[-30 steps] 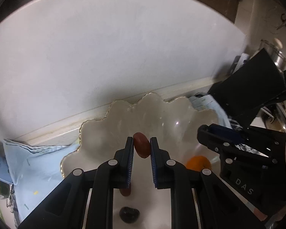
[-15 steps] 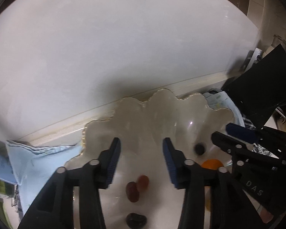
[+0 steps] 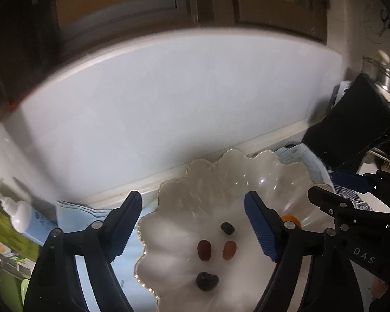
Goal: Organize fruits
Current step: 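Move both open grippers back from the bowl toward the remaining fruits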
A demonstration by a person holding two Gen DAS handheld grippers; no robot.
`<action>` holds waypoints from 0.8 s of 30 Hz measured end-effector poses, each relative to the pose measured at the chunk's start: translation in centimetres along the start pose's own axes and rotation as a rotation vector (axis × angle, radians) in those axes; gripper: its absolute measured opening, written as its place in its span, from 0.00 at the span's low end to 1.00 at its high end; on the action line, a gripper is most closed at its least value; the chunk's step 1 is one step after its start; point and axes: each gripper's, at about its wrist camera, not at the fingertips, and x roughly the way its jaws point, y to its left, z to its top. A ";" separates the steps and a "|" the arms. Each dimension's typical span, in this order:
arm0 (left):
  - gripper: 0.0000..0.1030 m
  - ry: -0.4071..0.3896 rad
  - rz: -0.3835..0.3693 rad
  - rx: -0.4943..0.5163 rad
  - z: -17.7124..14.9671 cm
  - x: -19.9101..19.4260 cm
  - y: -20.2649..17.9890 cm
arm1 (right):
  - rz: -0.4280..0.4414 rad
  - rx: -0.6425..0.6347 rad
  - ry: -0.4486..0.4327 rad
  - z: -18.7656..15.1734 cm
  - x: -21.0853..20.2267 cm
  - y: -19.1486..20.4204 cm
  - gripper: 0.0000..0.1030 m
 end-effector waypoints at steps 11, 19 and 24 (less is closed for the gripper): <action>0.85 -0.118 -0.033 0.008 -1.1 -7.1 0.0 | -0.027 -0.018 -0.117 -2.3 -7.1 0.3 0.47; 0.86 -0.184 -0.059 0.019 -2.3 -12.2 -0.6 | -0.040 -0.008 -0.176 -4.3 -11.7 0.2 0.47; 0.86 -0.203 -0.077 0.020 -3.6 -14.7 -0.8 | -0.056 -0.004 -0.219 -5.8 -14.6 0.7 0.56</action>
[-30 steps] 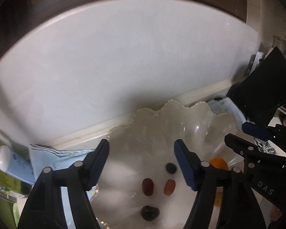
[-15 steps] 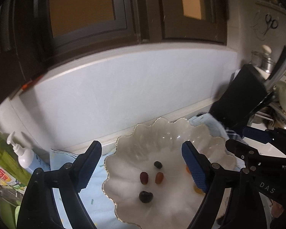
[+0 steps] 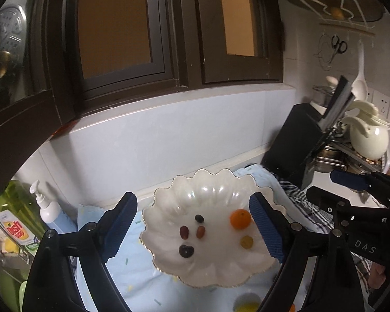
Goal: Organize fruits
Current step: 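Move both open grippers back from the bowl toward the remaining fruits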
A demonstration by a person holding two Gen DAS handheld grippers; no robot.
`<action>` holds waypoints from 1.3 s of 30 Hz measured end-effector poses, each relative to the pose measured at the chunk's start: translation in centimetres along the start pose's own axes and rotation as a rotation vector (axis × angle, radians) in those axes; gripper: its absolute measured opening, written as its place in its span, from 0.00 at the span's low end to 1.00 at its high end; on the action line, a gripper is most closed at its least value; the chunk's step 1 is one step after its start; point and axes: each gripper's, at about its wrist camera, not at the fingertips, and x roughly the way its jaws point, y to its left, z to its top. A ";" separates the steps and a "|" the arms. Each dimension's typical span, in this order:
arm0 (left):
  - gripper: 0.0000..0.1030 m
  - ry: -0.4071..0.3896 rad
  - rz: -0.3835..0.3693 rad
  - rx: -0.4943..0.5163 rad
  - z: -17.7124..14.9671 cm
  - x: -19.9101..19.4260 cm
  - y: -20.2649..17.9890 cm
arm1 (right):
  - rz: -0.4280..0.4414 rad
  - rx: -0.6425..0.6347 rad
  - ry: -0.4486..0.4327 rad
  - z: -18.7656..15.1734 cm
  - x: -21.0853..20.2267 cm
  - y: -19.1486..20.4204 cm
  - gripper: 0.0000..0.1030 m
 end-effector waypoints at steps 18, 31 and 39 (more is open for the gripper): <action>0.88 -0.034 -0.046 0.030 -4.8 -6.3 -0.6 | -0.047 -0.054 -0.094 -4.8 -7.7 2.9 0.65; 0.88 0.002 -0.101 0.092 -8.8 -7.3 -1.1 | -0.044 -0.027 -0.028 -9.0 -8.5 3.7 0.65; 0.88 0.036 -0.162 0.145 -10.5 -6.8 -1.9 | -0.027 -0.023 0.018 -11.2 -8.1 4.3 0.65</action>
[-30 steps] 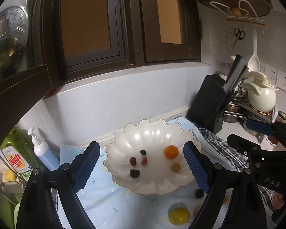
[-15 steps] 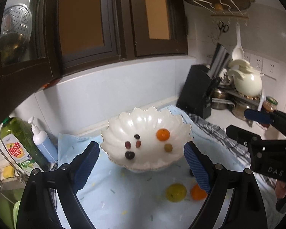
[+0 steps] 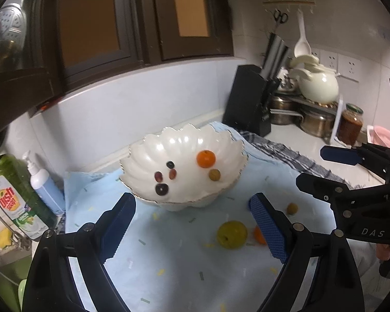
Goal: Organize fruits
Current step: 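Move both open grippers back from the bowl toward the remaining fruits, then grasp the large tangerine with the right gripper while the left grasps the yellow-green apple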
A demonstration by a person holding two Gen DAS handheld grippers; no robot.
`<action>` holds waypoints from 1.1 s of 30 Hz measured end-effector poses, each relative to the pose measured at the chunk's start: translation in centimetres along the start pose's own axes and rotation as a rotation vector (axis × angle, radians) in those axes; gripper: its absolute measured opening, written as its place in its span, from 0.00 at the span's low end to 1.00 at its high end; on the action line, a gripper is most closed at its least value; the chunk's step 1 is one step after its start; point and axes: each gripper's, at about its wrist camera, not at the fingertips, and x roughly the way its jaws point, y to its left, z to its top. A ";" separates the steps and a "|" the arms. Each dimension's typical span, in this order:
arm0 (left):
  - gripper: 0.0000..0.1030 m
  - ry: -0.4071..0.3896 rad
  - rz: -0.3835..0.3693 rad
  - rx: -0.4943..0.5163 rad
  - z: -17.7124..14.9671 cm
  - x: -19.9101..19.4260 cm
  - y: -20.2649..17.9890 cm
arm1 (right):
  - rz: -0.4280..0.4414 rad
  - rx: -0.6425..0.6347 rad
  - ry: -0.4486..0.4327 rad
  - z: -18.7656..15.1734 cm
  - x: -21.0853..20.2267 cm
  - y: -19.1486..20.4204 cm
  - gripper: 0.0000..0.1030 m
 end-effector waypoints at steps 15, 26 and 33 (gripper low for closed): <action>0.87 0.050 -0.135 0.183 -3.4 3.5 -1.7 | 0.014 0.008 0.112 -3.4 3.1 0.4 0.65; 0.78 0.115 -0.247 0.251 -5.0 7.5 -2.4 | 0.046 0.012 0.229 -5.2 7.0 0.7 0.65; 0.76 0.150 -0.308 0.297 -5.9 9.4 -3.1 | 0.084 0.033 0.287 -5.8 9.0 0.3 0.65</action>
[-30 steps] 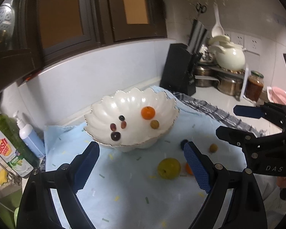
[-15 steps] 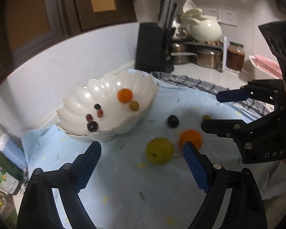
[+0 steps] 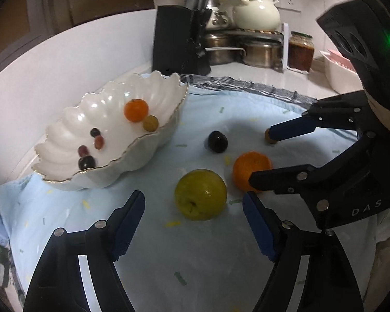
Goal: Organize fruits
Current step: 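Grasp the large tangerine with the right gripper while the left grasps the yellow-green apple, then carry the tangerine with the right gripper while the left carries the apple over the bowl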
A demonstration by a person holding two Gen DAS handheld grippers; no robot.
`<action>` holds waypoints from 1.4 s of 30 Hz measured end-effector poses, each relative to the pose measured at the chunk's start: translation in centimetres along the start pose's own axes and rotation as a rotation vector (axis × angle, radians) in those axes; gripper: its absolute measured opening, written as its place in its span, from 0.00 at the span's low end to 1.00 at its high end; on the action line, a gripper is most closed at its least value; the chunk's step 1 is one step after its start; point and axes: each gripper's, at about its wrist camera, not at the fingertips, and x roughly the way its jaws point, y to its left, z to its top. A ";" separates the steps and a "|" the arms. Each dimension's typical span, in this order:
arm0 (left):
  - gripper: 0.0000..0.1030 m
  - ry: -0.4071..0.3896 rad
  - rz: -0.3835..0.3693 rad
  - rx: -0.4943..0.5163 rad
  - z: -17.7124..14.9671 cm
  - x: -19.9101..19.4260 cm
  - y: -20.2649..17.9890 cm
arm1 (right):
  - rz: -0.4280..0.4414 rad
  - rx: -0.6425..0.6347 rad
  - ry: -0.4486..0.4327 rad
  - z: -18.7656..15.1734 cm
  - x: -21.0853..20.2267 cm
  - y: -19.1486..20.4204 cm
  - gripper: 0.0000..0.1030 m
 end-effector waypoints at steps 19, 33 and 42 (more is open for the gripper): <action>0.47 0.039 -0.041 0.010 0.3 2.6 -0.3 | 0.093 0.064 0.079 0.4 2.6 -0.9 0.44; 0.47 0.072 -0.009 -0.140 -0.1 0.7 0.5 | 0.076 0.033 0.028 0.0 1.0 -0.2 0.42; 0.47 0.043 0.049 -0.223 0.2 -1.8 0.7 | 0.068 0.025 -0.037 0.6 -1.3 0.1 0.42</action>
